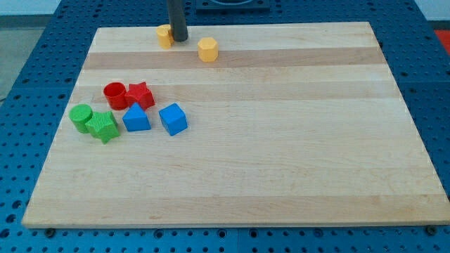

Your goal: Push the yellow heart towards the top left corner

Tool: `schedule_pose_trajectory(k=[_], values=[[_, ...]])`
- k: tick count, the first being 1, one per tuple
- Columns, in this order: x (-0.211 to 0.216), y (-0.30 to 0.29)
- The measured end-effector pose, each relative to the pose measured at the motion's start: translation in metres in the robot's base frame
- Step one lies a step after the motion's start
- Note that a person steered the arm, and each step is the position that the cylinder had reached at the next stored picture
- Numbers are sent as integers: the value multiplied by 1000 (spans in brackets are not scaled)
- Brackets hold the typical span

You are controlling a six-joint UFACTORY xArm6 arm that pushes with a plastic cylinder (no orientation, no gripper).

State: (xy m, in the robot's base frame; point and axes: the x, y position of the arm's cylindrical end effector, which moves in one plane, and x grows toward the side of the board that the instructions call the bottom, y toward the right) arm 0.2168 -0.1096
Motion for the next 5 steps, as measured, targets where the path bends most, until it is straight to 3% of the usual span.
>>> schedule_pose_trajectory(k=[2, 3, 5], values=[[-23, -11], [-22, -69], [-24, -96]])
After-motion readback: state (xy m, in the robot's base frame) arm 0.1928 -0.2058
